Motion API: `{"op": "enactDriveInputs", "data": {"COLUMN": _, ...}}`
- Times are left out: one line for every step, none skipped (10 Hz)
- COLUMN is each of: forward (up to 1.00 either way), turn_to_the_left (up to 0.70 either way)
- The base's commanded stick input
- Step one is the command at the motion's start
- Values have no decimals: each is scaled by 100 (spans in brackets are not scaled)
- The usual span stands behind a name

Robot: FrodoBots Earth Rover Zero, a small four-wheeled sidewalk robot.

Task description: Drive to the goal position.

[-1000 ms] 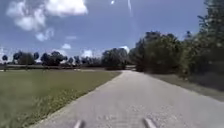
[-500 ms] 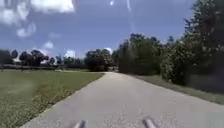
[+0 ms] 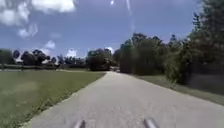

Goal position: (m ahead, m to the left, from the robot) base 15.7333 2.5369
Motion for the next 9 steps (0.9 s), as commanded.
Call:
{"op": "enactDriveInputs", "data": {"forward": 50, "turn_to_the_left": 0}}
{"op": "enactDriveInputs", "data": {"forward": 50, "turn_to_the_left": 0}}
{"op": "enactDriveInputs", "data": {"forward": 50, "turn_to_the_left": 0}}
{"op": "enactDriveInputs", "data": {"forward": 50, "turn_to_the_left": 0}}
{"op": "enactDriveInputs", "data": {"forward": 50, "turn_to_the_left": 0}}
{"op": "enactDriveInputs", "data": {"forward": 50, "turn_to_the_left": -50}}
{"op": "enactDriveInputs", "data": {"forward": 50, "turn_to_the_left": -50}}
{"op": "enactDriveInputs", "data": {"forward": 50, "turn_to_the_left": -50}}
{"op": "enactDriveInputs", "data": {"forward": 50, "turn_to_the_left": -50}}
